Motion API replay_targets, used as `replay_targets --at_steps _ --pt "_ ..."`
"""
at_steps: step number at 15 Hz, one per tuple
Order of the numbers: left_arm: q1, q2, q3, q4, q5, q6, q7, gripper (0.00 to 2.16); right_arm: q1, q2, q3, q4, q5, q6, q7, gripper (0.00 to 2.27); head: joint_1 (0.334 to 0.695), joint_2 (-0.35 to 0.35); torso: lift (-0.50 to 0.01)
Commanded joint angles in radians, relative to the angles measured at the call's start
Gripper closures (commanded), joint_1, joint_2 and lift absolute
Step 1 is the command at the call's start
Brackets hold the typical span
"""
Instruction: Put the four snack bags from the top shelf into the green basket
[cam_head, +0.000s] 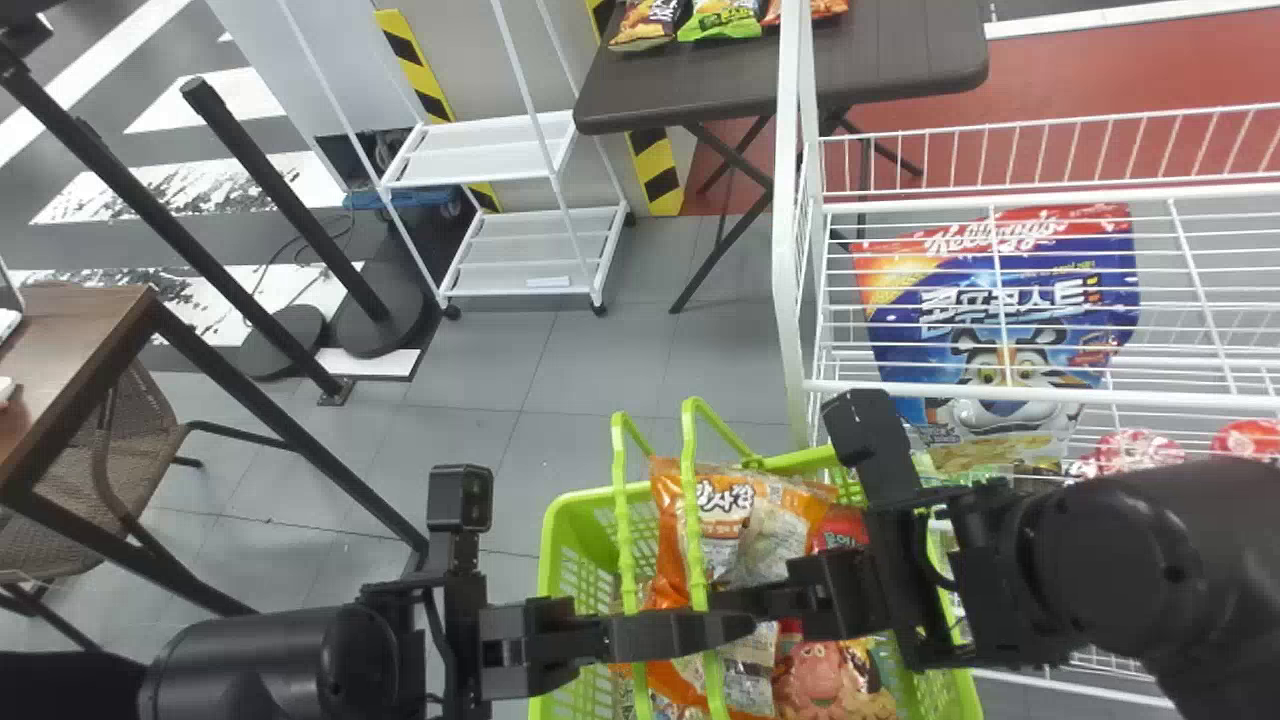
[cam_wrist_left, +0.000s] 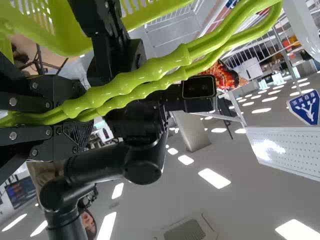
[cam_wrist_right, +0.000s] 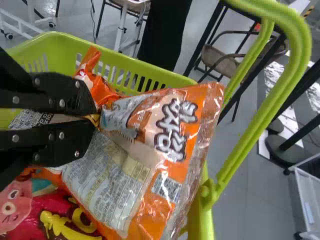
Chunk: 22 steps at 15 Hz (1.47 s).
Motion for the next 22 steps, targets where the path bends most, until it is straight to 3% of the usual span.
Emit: replay_targets --at_steps 1,4,7,9,11,12,17,22 --pt "0.003 0.000 0.003 0.004 0.000 -0.002 -0.010 2.15 0.069 0.001 -0.104 -0.125 -0.007 0.115 0.056 0.00 0.695 0.350 0.000" --pt "0.003 0.000 0.002 0.004 -0.002 -0.005 -0.010 2.15 0.147 0.001 -0.235 -0.351 -0.049 0.272 0.076 0.02 0.695 0.350 0.000" --pt "0.003 0.003 0.003 0.007 -0.002 -0.005 -0.010 2.15 0.227 0.001 -0.454 -0.575 -0.064 0.329 0.090 0.03 0.695 0.350 0.000" --pt "0.003 0.005 0.010 0.009 -0.002 -0.005 -0.010 2.15 0.231 0.001 -0.607 -0.645 -0.046 0.329 0.087 0.04 0.695 0.350 0.000" --pt "0.004 0.007 0.014 0.010 0.000 -0.008 -0.010 2.15 0.167 -0.031 -0.736 -0.637 0.013 0.329 0.058 0.05 0.695 0.322 0.000" --pt "0.004 0.007 0.014 0.010 0.000 -0.008 -0.010 2.15 0.130 -0.054 -0.765 -0.601 0.074 0.327 0.024 0.05 0.695 0.197 0.000" --pt "0.009 0.002 0.008 0.012 -0.005 -0.017 -0.010 2.15 -0.045 -0.156 -0.816 -0.286 0.252 -0.001 -0.030 0.05 0.695 -0.099 0.000" --pt "0.020 -0.001 0.023 0.018 -0.008 -0.023 -0.010 2.15 -0.191 -0.206 -0.816 0.028 0.407 -0.268 -0.036 0.05 0.695 -0.241 0.000"
